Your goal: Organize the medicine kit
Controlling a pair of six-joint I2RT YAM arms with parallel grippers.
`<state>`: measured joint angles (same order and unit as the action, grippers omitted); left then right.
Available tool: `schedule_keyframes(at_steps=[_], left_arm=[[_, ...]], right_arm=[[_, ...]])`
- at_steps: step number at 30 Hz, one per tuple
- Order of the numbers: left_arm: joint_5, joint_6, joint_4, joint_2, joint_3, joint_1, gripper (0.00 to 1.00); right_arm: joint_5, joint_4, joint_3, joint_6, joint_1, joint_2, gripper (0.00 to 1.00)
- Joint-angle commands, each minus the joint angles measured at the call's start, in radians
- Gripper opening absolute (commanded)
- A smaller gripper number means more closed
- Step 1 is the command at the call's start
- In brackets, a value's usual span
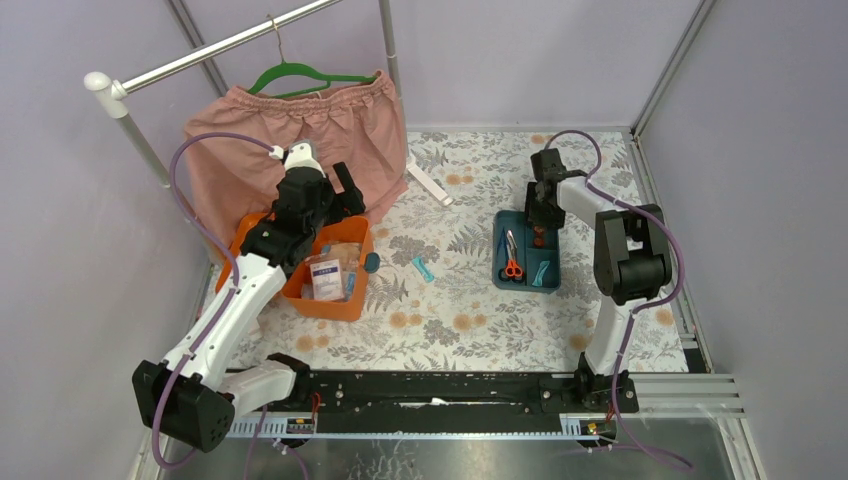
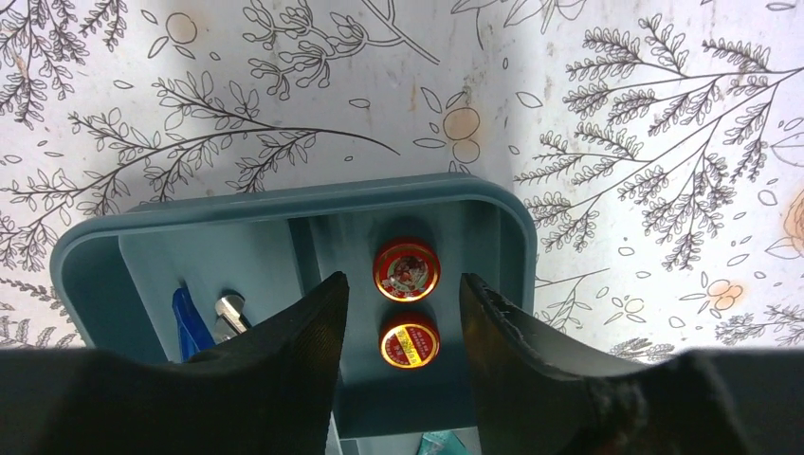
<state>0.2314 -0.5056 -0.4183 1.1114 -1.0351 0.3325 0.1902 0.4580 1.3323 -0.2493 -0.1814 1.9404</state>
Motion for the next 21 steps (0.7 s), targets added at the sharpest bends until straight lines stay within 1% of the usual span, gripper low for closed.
schedule_keyframes(at_steps=[1, 4, 7, 8, 10, 12, 15, 17, 21], left_arm=[[-0.006, 0.014, 0.035, 0.0, 0.012, -0.009, 0.99], [-0.01, 0.014, 0.035, 0.003, 0.01, -0.01, 0.98], [-0.009, 0.016, 0.034, 0.006, 0.01, -0.01, 0.98], [-0.01, 0.014, 0.035, 0.008, 0.01, -0.011, 0.99], [-0.013, 0.013, 0.034, 0.014, 0.008, -0.012, 0.98], [-0.023, 0.012, 0.033, 0.021, 0.005, -0.017, 0.98], [-0.03, 0.009, 0.034, 0.024, 0.004, -0.022, 0.99], [-0.03, 0.009, 0.033, 0.026, 0.005, -0.024, 0.98], [-0.035, 0.007, 0.034, 0.03, 0.004, -0.027, 0.98]], right_arm=[[-0.002, 0.0, 0.038, 0.011, 0.0, -0.017, 0.56], [-0.02, 0.028, 0.035, 0.016, 0.0, -0.054, 0.58], [-0.067, 0.051, 0.005, 0.012, -0.019, -0.142, 0.58], [-0.075, 0.048, -0.012, 0.009, -0.046, -0.177, 0.58], [-0.078, 0.057, -0.019, 0.005, -0.138, -0.223, 0.58], [-0.093, 0.069, -0.004, -0.014, -0.232, -0.236, 0.59], [-0.148, 0.038, 0.01, -0.054, -0.356, -0.221, 0.61], [-0.151, 0.01, 0.022, -0.076, -0.432, -0.196, 0.63], [-0.172, -0.006, 0.078, -0.1, -0.53, -0.123, 0.63]])
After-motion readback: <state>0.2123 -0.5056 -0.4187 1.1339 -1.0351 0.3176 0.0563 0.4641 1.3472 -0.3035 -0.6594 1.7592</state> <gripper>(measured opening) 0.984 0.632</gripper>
